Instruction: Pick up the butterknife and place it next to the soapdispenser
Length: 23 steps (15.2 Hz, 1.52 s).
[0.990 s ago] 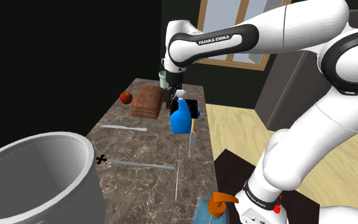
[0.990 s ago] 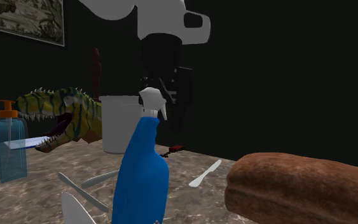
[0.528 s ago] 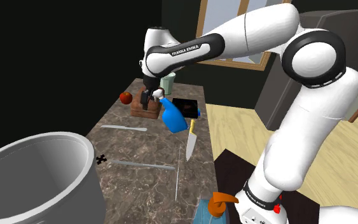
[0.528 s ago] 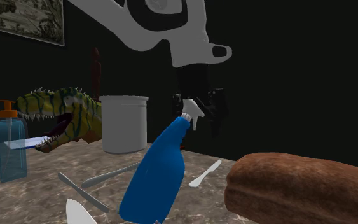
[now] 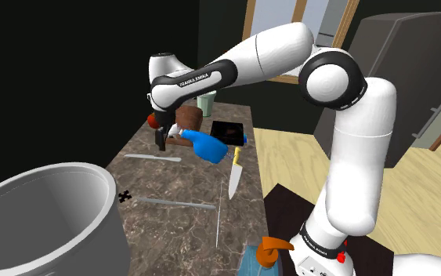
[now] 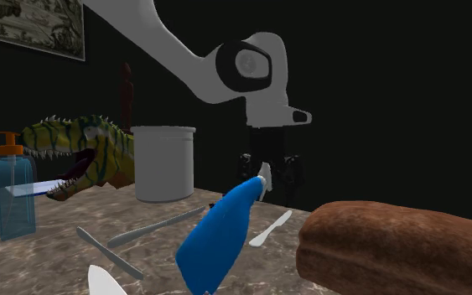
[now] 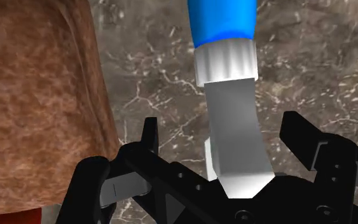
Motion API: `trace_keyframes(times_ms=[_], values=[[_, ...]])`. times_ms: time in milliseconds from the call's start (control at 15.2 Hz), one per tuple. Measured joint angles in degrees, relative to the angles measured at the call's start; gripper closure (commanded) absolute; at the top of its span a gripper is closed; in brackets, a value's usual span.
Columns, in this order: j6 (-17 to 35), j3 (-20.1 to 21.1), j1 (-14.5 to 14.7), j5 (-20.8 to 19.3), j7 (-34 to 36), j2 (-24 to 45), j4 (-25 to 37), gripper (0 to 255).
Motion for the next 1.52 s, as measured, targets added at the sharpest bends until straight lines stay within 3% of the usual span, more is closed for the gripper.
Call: trace_keyframes(times_ms=[198,330,1188,1254,1518], values=[[-1.6,0.7,1.3,-1.1,-0.5,6.1,6.7,0],[-0.8,0.8,1.6,-1.4,-0.6,8.0,7.7,0],[3.2,0.7,1.8,-1.8,-0.4,10.6,6.3,0],[3.2,0.7,1.8,-1.8,-0.4,10.6,6.3,255],[3.1,0.8,1.8,-1.7,-0.4,10.5,6.3,255]])
